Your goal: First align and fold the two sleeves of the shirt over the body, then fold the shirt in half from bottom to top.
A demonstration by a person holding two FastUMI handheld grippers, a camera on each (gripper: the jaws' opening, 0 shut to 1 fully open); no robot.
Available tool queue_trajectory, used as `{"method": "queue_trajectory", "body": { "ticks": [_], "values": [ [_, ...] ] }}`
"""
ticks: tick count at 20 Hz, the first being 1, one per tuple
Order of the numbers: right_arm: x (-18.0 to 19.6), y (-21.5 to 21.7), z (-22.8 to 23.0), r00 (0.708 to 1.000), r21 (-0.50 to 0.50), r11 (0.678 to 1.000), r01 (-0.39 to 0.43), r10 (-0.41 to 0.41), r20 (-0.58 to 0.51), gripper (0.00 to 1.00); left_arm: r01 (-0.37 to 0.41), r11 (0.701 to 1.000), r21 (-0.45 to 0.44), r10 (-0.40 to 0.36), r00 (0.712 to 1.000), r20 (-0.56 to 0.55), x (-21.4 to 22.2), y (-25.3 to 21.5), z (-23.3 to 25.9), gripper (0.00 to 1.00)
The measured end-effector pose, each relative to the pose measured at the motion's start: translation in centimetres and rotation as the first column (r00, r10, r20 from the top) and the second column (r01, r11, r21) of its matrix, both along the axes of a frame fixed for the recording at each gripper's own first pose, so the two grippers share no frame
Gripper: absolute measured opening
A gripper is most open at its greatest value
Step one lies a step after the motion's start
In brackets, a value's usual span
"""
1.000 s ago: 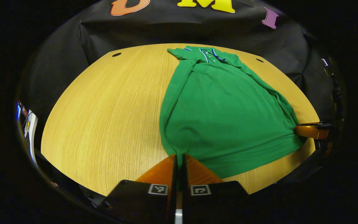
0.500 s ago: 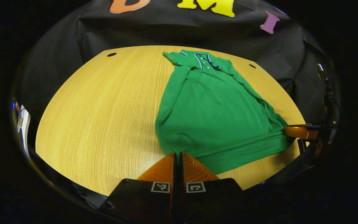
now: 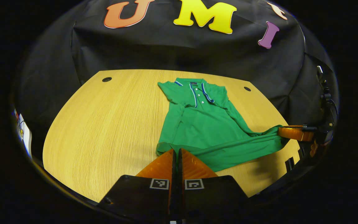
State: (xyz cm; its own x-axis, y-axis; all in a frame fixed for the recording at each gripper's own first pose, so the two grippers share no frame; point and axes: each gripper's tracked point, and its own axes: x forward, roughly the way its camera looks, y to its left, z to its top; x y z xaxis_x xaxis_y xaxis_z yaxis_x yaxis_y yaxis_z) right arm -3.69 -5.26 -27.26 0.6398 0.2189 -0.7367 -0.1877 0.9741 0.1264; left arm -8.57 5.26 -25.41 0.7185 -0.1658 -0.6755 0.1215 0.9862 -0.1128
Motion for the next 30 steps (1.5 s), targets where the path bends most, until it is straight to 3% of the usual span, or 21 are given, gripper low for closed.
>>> {"method": "queue_trajectory", "body": {
  "ticks": [10,18,30],
  "values": [
    [10.5,0.4,4.7,0.995,0.019,1.0,0.016,-0.018,0.102,0.0,-0.012,1.0,-0.01,0.013,0.987,0.161,12.0,0.0,5.1,0.06],
    [20.8,1.5,8.1,0.979,0.016,1.0,0.014,-0.017,0.201,0.0,-0.009,1.0,-0.006,0.01,0.976,0.218,21.3,0.0,7.4,0.06],
    [33.1,3.7,5.8,0.974,0.023,1.0,-0.014,0.008,0.227,0.0,-0.06,0.998,-0.023,0.064,0.967,0.249,32.8,1.1,4.8,0.06]
  ]
}}
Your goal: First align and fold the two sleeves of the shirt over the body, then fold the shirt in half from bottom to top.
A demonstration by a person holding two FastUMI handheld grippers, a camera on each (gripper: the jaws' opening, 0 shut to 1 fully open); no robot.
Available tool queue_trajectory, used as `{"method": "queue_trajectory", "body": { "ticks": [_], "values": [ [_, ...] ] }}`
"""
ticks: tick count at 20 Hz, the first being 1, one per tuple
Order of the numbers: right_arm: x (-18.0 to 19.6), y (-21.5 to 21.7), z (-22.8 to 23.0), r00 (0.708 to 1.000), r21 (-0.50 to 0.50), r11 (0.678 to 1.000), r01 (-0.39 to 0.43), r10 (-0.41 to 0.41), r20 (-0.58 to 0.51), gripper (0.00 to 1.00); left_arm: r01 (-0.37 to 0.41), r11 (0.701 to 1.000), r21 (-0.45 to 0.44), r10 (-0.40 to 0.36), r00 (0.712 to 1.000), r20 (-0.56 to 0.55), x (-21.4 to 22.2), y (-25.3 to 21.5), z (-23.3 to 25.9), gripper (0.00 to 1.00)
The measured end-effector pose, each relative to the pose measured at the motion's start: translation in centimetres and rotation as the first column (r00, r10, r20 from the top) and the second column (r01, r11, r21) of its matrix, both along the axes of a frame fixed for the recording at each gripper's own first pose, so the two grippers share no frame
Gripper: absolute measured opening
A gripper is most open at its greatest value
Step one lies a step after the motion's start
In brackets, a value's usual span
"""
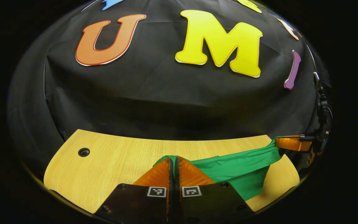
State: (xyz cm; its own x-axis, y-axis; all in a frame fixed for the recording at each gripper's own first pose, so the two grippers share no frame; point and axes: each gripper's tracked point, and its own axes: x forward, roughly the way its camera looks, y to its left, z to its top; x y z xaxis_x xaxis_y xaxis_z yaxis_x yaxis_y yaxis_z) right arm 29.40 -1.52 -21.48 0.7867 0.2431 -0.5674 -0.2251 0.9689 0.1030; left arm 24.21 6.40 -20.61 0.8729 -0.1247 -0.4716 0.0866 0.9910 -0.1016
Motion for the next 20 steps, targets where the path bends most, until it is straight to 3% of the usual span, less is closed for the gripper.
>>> {"method": "queue_trajectory", "body": {
  "ticks": [5,13,17,18,20],
  "values": [
    [3.5,0.0,-3.2,1.0,0.001,1.0,0.011,-0.011,-0.026,0.0,-0.007,1.0,0.001,0.007,1.0,-0.015,3.8,-0.2,-3.1,0.06],
    [5.7,-0.3,-9.4,0.997,-0.022,0.999,0.026,-0.028,-0.068,0.0,-0.033,0.999,0.013,0.034,0.996,-0.081,5.6,0.2,-9.4,0.07],
    [6.0,-0.1,-10.5,0.997,-0.047,0.999,0.018,-0.021,-0.074,0.04,-0.056,0.998,0.029,0.058,0.993,-0.102,5.6,0.6,-10.4,0.16],
    [6.0,-0.2,-10.4,0.998,-0.055,0.998,0.019,-0.023,-0.067,0.06,-0.065,0.997,0.043,0.069,0.993,-0.099,5.7,0.7,-10.2,0.45],
    [5.8,-0.3,-9.5,0.999,-0.062,0.998,0.022,-0.023,-0.027,0.45,-0.09,0.994,0.055,0.095,0.992,-0.087,5.4,1.1,-9.8,0.72]
  ]
}}
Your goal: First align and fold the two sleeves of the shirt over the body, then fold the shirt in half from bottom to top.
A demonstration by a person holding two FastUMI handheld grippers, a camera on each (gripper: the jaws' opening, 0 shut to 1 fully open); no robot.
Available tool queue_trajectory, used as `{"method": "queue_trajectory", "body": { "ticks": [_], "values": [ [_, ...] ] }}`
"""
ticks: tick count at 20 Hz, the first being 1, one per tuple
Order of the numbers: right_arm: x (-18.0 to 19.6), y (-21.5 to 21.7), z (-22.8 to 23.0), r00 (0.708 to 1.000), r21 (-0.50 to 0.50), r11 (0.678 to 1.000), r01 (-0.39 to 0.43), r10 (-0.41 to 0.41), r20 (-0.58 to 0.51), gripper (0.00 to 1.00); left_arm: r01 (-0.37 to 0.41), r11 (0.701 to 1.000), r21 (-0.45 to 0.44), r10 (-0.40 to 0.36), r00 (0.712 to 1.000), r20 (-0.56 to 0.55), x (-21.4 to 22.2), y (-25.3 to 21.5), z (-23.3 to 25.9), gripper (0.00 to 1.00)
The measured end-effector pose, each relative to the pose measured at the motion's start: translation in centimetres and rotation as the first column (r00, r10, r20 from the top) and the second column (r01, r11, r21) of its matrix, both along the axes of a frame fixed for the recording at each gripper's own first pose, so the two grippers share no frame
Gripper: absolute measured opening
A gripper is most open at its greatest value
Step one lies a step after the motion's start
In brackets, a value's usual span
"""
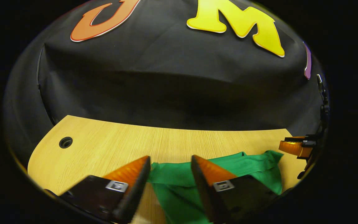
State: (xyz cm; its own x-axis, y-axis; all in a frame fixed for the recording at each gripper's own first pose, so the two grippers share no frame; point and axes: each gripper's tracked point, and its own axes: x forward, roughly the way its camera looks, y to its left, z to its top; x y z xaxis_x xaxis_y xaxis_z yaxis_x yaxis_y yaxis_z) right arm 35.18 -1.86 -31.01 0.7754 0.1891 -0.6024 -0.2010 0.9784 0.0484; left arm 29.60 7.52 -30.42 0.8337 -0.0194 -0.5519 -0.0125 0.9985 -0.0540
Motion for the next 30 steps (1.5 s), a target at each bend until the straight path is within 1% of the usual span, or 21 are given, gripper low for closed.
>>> {"method": "queue_trajectory", "body": {
  "ticks": [2,3,6,9,10,12,13,14,15,16,17,18,19,21,23,25,27,30],
  "values": [
    [-0.6,-0.3,0.9,1.0,-0.01,1.0,0.009,-0.009,0.022,0.84,-0.006,1.0,0.01,0.006,1.0,0.018,-0.2,0.1,1.0,1.0],
    [-0.9,-0.4,1.4,0.999,-0.012,1.0,0.017,-0.016,0.032,0.88,-0.007,1.0,0.019,0.007,1.0,0.03,-0.4,0.2,1.7,1.0],
    [-2.1,-0.4,4.5,0.996,0.009,0.998,0.057,-0.057,0.067,0.89,-0.003,0.999,0.039,0.0,0.997,0.081,-1.4,0.3,5.3,1.0],
    [-4.1,0.0,9.1,0.988,0.039,0.995,0.089,-0.093,0.121,0.95,-0.011,0.999,0.041,0.004,0.987,0.163,-3.0,0.3,10.6,1.0],
    [-4.9,0.2,10.7,0.985,0.04,0.995,0.096,-0.101,0.141,0.95,-0.016,0.998,0.054,0.005,0.981,0.193,-3.8,0.3,12.6,1.0],
    [-7.2,0.3,14.2,0.977,0.019,0.995,0.102,-0.103,0.185,0.95,-0.027,0.996,0.082,0.005,0.968,0.251,-6.0,0.5,17.1,1.0],
    [-8.5,0.5,16.1,0.972,0.021,0.995,0.102,-0.104,0.209,0.95,-0.028,0.997,0.076,0.006,0.96,0.28,-7.3,0.3,19.0,1.0],
    [-10.1,0.8,18.0,0.968,0.027,0.995,0.101,-0.105,0.229,0.95,-0.029,0.997,0.073,0.005,0.953,0.304,-8.8,-0.1,21.1,1.0],
    [-11.8,0.9,19.7,0.961,0.034,0.994,0.104,-0.11,0.254,0.93,-0.03,0.997,0.076,0.003,0.943,0.332,-10.5,-0.1,23.0,1.0],
    [-13.5,0.9,21.6,0.953,0.04,0.993,0.11,-0.117,0.28,0.93,-0.028,0.996,0.082,-0.003,0.934,0.358,-12.3,-0.6,24.9,1.0],
    [-15.6,0.9,23.2,0.944,0.043,0.992,0.115,-0.122,0.305,0.95,-0.033,0.996,0.086,-0.003,0.925,0.38,-14.2,-0.9,26.7,1.0],
    [-17.5,0.6,24.7,0.935,0.041,0.991,0.129,-0.136,0.329,0.92,-0.039,0.996,0.084,0.002,0.918,0.397,-16.2,-1.1,28.2,1.0],
    [-19.6,0.3,25.8,0.923,0.047,0.988,0.144,-0.151,0.355,0.95,-0.039,0.996,0.075,0.005,0.911,0.412,-18.0,-1.6,29.3,1.0],
    [-23.5,0.2,27.8,0.905,0.031,0.988,0.151,-0.151,0.398,0.94,-0.032,0.997,0.069,-0.002,0.896,0.444,-21.7,-2.3,31.1,1.0],
    [-27.2,0.3,28.9,0.899,0.016,0.989,0.149,-0.142,0.414,0.94,-0.039,0.995,0.089,-0.007,0.888,0.46,-25.3,-2.7,32.2,1.0],
    [-30.7,0.7,30.0,0.89,0.035,0.989,0.147,-0.147,0.43,0.94,-0.033,0.996,0.086,-0.011,0.881,0.473,-28.7,-3.5,32.6,1.0],
    [-33.5,0.7,30.2,0.885,0.025,0.989,0.148,-0.144,0.442,0.96,-0.018,0.996,0.088,-0.026,0.876,0.482,-31.2,-4.0,32.6,1.0],
    [-36.1,1.2,30.5,0.877,0.016,0.99,0.144,-0.134,0.461,0.94,-0.001,0.992,0.122,-0.059,0.872,0.485,-33.3,-4.3,32.3,1.0]
  ]
}}
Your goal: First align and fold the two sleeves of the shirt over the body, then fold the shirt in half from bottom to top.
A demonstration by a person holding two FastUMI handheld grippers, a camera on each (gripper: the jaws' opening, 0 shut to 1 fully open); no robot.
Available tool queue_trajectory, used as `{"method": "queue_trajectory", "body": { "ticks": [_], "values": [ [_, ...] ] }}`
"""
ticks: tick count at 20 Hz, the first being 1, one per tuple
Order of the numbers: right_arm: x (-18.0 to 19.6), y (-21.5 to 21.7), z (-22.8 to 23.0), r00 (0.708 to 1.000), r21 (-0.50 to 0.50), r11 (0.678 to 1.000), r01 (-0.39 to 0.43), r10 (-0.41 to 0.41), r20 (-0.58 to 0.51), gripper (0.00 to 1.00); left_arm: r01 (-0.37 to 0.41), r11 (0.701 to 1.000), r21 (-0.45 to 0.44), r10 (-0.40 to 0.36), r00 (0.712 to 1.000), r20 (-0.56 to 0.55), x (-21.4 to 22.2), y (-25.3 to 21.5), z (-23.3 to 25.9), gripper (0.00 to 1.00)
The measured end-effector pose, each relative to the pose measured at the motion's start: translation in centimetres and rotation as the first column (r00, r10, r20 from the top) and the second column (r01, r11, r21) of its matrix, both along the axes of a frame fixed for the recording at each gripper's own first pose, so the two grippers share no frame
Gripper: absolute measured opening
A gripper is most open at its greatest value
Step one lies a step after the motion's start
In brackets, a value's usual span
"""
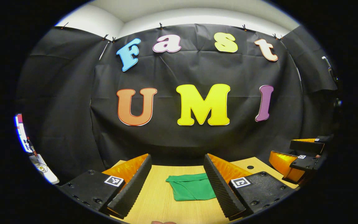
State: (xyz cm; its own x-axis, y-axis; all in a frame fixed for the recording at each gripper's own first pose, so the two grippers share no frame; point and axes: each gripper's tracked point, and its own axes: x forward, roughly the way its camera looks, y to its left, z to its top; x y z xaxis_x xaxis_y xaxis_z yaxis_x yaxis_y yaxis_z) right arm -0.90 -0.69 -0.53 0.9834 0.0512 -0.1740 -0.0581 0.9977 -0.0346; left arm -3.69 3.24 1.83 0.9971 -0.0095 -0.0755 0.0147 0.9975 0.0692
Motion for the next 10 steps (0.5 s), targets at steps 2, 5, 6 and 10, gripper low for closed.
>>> {"method": "queue_trajectory", "body": {
  "ticks": [2,5,6,10],
  "values": [
    [-0.9,0.4,0.2,1.0,0.008,1.0,0.004,-0.004,0.004,0.96,0.012,1.0,0.0,-0.012,1.0,-0.001,-0.7,-0.2,-0.2,1.0],
    [-1.0,1.0,0.3,1.0,0.028,1.0,0.003,-0.003,0.012,0.94,0.011,1.0,-0.012,-0.011,1.0,-0.003,-1.0,0.2,-0.2,1.0],
    [-0.9,0.9,0.3,1.0,0.031,1.0,0.003,-0.004,0.017,0.94,0.006,1.0,-0.01,-0.006,1.0,0.003,-1.1,0.5,-0.1,1.0],
    [-1.1,1.6,0.5,1.0,0.05,0.999,0.001,-0.002,0.018,0.95,-0.004,1.0,-0.019,0.004,1.0,-0.009,-1.3,1.3,-0.6,1.0]
  ]
}}
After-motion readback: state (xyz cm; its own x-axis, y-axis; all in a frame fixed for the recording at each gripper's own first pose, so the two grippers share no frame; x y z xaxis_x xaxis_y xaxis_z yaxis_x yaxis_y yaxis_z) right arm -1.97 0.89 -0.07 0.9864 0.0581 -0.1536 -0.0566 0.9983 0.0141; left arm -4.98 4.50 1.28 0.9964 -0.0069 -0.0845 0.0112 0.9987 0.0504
